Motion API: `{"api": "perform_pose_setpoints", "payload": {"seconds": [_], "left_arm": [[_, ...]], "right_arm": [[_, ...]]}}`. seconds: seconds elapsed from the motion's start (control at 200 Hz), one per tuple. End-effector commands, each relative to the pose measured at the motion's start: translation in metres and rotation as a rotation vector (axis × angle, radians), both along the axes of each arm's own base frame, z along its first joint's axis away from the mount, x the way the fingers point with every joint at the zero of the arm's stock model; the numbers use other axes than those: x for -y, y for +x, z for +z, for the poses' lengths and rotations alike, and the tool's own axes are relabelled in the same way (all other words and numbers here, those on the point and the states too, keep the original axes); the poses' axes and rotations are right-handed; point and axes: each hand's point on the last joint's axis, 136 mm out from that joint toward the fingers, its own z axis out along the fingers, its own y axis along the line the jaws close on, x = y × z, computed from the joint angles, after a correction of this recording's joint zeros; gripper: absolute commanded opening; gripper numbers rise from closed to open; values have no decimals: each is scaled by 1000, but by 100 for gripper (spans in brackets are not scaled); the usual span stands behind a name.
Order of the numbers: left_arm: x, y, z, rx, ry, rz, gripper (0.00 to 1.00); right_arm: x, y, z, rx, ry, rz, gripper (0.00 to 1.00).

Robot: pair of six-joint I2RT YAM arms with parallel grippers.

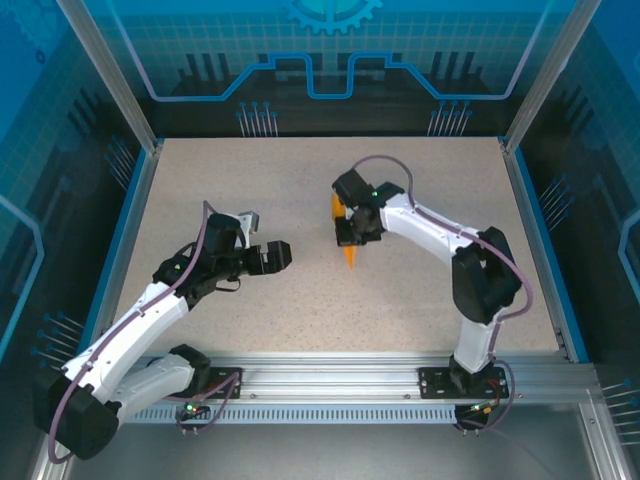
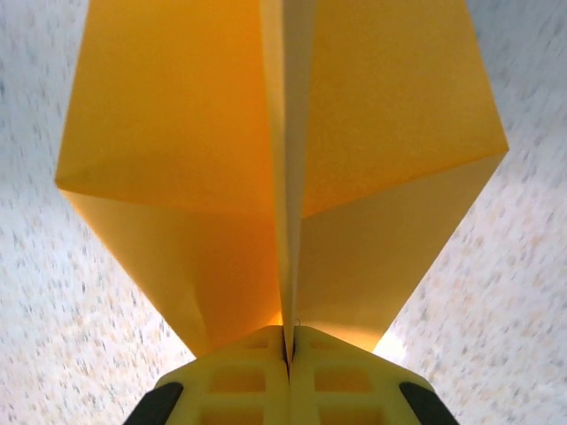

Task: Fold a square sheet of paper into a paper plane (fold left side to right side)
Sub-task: Pick up the paper plane at the center of the table, then place the paper plane at the center of the table.

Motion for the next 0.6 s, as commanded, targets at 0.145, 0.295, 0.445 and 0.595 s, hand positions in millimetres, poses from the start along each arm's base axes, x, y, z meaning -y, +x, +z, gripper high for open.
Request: {"api": "perform_pose_setpoints", "payload": {"seconds": [0.145, 0.295, 0.445, 0.595], "left_arm": [[-2, -8, -1, -8, 11, -32, 99], [-2, -8, -1, -13, 14, -31, 99], [-3, -8, -3, -17, 21, -30, 99], [-3, -8, -5, -25, 25, -30, 99]], "right_arm": [[1, 41, -13, -98, -75, -2, 4], [-1, 58, -32, -141, -101, -24, 4], [-3, 65, -41, -157, -119, -27, 4], [-1, 65, -67, -203, -146, -39, 5]]}}
